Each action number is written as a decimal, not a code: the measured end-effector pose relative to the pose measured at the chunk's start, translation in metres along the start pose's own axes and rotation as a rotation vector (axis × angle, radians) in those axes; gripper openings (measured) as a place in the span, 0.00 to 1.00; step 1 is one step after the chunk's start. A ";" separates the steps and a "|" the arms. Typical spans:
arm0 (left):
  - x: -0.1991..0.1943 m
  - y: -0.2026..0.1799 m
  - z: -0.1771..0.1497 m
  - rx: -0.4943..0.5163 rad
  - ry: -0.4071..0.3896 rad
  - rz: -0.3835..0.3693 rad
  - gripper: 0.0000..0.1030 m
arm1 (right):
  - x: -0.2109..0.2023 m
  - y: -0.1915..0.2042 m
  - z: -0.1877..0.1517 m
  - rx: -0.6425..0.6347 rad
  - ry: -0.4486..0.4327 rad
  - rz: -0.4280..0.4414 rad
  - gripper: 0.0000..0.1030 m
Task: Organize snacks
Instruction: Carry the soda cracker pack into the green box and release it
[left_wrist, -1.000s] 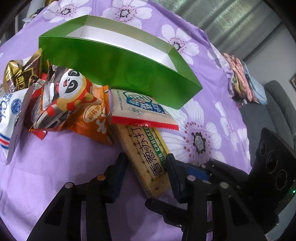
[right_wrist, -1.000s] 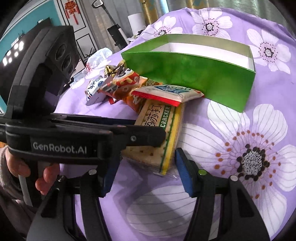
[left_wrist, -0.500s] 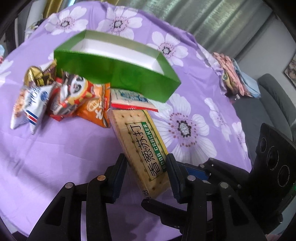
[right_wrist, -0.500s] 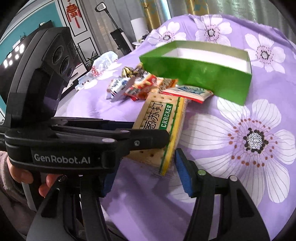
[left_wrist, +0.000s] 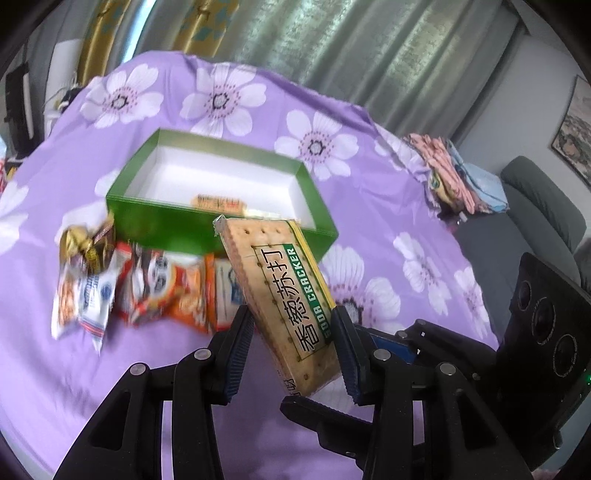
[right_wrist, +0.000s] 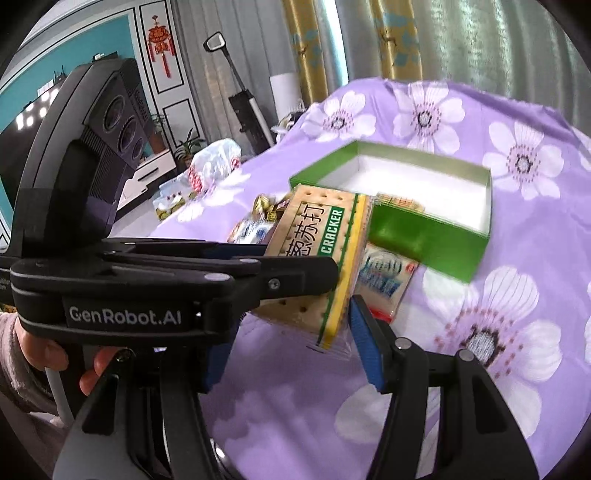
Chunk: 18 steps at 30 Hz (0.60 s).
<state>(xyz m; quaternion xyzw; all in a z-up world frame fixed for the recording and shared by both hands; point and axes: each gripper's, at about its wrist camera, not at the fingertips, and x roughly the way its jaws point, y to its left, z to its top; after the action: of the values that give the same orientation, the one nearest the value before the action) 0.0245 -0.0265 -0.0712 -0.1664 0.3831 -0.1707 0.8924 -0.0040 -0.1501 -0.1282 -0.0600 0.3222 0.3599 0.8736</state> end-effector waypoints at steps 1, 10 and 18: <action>0.002 0.000 0.007 0.002 -0.008 0.000 0.43 | 0.002 -0.004 0.006 -0.002 -0.009 -0.004 0.58; 0.025 0.009 0.060 0.001 -0.042 -0.007 0.43 | 0.022 -0.035 0.051 -0.017 -0.049 -0.022 0.58; 0.060 0.026 0.098 -0.021 -0.023 -0.006 0.43 | 0.055 -0.071 0.084 -0.004 -0.047 -0.019 0.59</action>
<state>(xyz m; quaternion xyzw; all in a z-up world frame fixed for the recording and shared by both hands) 0.1407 -0.0136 -0.0560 -0.1787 0.3740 -0.1675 0.8945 0.1162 -0.1411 -0.1049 -0.0567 0.3003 0.3534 0.8842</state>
